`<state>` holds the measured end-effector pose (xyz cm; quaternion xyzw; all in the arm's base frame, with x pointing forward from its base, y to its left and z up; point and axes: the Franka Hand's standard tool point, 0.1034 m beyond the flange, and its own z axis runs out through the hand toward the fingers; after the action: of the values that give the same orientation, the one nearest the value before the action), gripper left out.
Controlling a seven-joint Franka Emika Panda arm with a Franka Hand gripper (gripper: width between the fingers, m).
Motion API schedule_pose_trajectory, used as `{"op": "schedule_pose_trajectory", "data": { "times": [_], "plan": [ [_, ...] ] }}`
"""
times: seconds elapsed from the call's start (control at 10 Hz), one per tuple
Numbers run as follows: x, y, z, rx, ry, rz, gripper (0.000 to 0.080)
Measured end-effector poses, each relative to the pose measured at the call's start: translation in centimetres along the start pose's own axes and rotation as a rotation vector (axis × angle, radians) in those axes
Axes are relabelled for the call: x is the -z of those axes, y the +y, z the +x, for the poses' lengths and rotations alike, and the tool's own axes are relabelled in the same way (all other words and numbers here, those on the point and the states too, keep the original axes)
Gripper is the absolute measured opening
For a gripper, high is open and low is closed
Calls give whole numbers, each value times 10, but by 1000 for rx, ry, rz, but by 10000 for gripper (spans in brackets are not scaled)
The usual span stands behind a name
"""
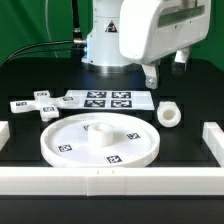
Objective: Assemble round table
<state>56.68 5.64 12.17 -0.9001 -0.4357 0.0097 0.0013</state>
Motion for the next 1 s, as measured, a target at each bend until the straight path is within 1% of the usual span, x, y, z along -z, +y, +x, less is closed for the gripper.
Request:
{"op": "schedule_pose_trajectory", "data": {
  "times": [0.4, 0.5, 0.6, 0.7, 0.8, 0.9, 1.0],
  "plan": [
    [-1, 0, 0, 0, -1, 1, 649],
    [-2, 1, -2, 33, 4, -4, 649],
    [-11, 8, -20, 116, 16, -20, 649],
    [-24, 17, -47, 160, 14, -24, 649],
    [-35, 27, -66, 197, 8, -14, 649],
    [-49, 38, -81, 228, 11, -13, 649],
    [-63, 46, -93, 238, 8, 1, 649]
  ]
}}
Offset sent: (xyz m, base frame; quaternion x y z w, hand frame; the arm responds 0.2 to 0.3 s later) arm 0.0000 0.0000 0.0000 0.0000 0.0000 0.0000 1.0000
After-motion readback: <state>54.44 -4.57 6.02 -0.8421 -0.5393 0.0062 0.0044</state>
